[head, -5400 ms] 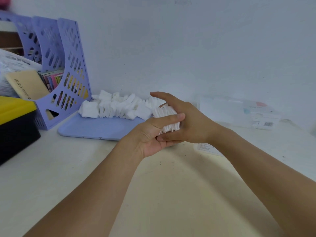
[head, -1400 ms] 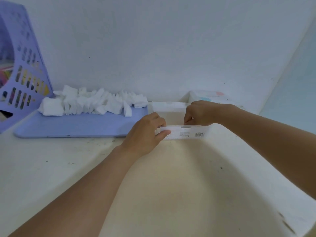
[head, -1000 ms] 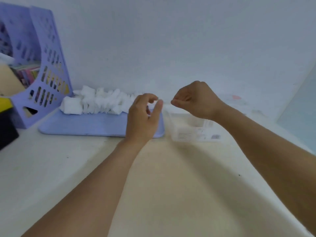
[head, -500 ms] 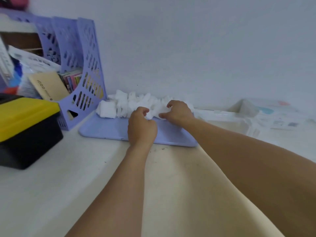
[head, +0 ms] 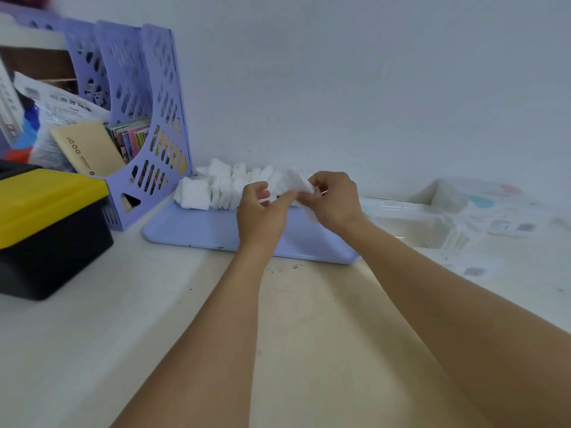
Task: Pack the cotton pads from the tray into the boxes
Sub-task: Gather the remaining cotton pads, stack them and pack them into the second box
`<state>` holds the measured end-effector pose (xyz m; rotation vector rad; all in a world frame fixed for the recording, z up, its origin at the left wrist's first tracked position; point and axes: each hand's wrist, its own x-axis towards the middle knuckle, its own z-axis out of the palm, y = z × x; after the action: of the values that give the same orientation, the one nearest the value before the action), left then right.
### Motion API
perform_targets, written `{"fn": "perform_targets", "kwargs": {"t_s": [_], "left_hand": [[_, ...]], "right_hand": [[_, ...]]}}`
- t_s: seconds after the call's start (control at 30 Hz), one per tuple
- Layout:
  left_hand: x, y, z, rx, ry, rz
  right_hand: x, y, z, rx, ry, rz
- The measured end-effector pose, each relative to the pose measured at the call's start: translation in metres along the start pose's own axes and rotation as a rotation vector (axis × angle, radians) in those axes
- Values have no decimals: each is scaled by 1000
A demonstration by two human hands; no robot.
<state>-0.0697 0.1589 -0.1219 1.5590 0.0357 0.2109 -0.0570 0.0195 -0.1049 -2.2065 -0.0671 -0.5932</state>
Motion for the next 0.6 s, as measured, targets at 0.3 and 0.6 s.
{"fn": "perform_targets", "kwargs": {"t_s": [0.3,0.6], "left_hand": [[-10,12,-1,-717,-235,-177],[-26,18,9,-431,-371,-166]], "right_hand": [[-28,-27,-38,261,-224,115],[-26,-36,-71,668,-379,187]]}}
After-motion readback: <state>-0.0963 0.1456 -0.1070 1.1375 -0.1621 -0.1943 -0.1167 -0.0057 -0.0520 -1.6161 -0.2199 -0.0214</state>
